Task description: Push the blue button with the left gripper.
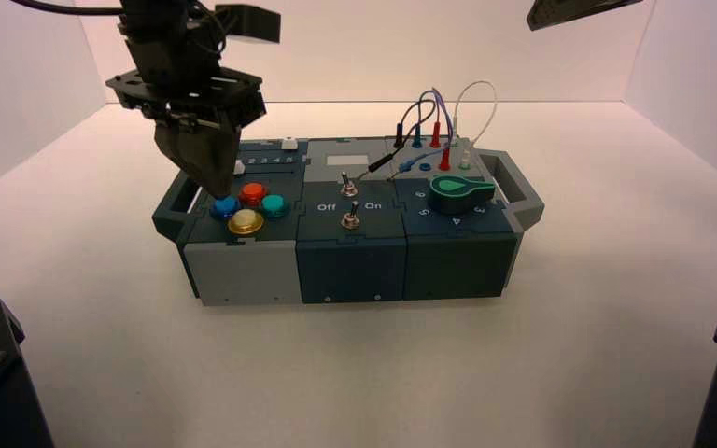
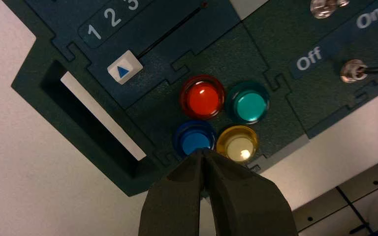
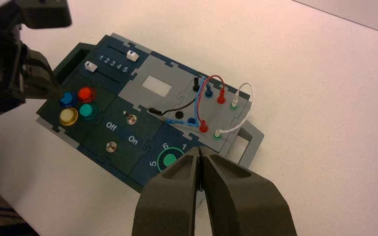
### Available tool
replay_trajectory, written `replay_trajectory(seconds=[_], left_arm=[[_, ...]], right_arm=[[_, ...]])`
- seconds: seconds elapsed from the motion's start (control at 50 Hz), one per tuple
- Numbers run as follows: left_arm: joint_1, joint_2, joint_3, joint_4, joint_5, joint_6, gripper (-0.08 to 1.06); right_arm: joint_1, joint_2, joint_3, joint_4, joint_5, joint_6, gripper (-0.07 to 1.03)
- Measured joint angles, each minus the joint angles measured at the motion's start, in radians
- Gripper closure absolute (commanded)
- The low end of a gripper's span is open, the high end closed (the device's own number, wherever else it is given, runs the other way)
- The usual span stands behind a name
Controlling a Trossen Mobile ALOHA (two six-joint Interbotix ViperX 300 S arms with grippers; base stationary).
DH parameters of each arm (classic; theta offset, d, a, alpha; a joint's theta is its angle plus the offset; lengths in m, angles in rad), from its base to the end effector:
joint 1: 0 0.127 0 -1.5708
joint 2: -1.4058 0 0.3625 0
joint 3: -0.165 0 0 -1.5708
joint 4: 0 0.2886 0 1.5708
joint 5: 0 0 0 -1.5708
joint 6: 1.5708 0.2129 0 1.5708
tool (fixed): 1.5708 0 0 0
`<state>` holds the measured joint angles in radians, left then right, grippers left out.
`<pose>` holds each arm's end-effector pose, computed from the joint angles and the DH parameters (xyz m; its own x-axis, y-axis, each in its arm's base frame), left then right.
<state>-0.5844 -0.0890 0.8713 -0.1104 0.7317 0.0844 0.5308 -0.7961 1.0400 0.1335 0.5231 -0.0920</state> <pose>0.1956 -0.1482 0.0731 0.0091 -0.0943 -0.9955 0.5556 0.8282 -0.0734 0.1823 0.1234 0.2032 0.5882 0.4224 -0.6897 -0.5322 0.8443 0.0632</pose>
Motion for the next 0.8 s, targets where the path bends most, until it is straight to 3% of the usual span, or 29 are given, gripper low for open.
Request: replay_trajectory(seconds=[0.38, 0.54, 0.66, 0.8], left_arm=[[-0.002, 0.052, -0.028, 0.018, 0.008, 0.002, 1.01], [-0.002, -0.063, -0.008, 0.020, 0.021, -0.008, 1.01], [-0.002, -0.229, 0.014, 0.020, 0.057, -0.031, 1.01], [-0.003, -0.311, 0.034, 0.021, 0.095, -0.038, 1.01]], right_arm=[[0.000, -0.032, 0.002, 0.002, -0.002, 0.000, 0.99], [0.000, -0.046, 0.002, 0.002, -0.002, 0.002, 0.99], [0.000, -0.051, 0.002, 0.000, -0.002, 0.002, 0.99], [0.000, -0.048, 0.002, 0.000, -0.002, 0.002, 0.99]])
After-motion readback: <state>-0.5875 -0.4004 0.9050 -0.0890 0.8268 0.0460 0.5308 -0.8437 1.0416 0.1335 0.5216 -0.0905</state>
